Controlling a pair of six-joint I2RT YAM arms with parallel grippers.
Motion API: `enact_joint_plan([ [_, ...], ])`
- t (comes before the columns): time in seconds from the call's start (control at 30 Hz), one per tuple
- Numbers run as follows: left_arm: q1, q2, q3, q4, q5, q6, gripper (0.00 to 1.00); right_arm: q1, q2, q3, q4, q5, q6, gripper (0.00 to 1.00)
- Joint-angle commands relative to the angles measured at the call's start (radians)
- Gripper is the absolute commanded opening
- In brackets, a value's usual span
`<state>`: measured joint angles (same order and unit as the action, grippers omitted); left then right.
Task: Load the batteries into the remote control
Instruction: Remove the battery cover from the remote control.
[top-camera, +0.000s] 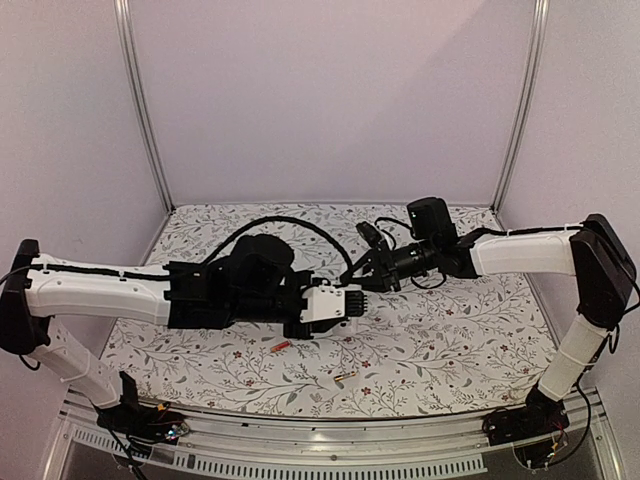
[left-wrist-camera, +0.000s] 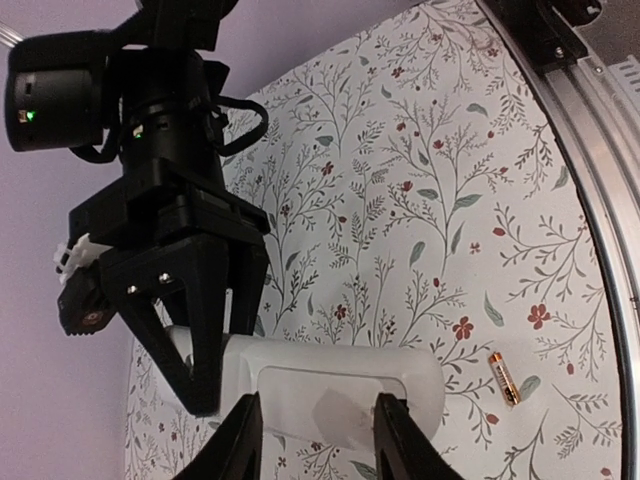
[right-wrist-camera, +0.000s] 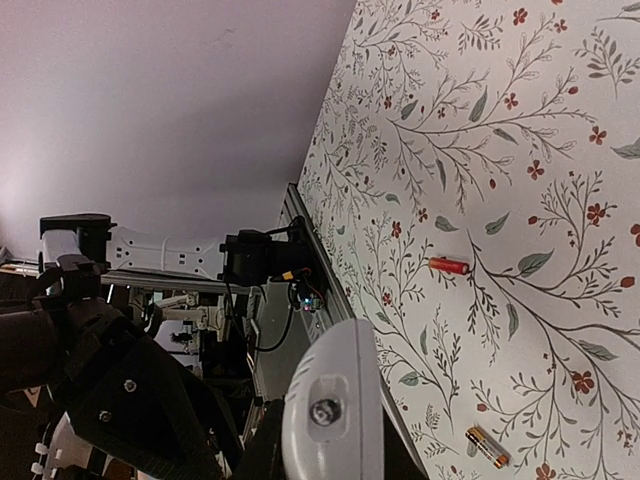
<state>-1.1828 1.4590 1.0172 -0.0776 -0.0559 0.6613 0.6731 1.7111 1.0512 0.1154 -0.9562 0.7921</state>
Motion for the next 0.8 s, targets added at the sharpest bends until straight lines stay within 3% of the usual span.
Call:
enact_joint_plan([
  [0.0, -0.003, -0.006, -0.019, -0.022, -0.009, 0.006, 0.38, 0.006, -0.010, 0.007, 0.002, -0.033, 0.013, 0.00],
  [0.53, 0.000, 0.039, 0.006, -0.069, -0.033, 0.013, 0.39, -0.023, -0.024, -0.020, 0.103, -0.046, 0.100, 0.00],
  [0.67, 0.000, 0.029, 0.006, -0.065, -0.038, 0.001, 0.43, -0.029, -0.021, -0.028, 0.128, -0.043, 0.124, 0.00],
  [0.77, 0.000, 0.009, 0.007, -0.063, -0.038, -0.026, 0.52, -0.037, -0.021, -0.033, 0.130, -0.029, 0.126, 0.00],
])
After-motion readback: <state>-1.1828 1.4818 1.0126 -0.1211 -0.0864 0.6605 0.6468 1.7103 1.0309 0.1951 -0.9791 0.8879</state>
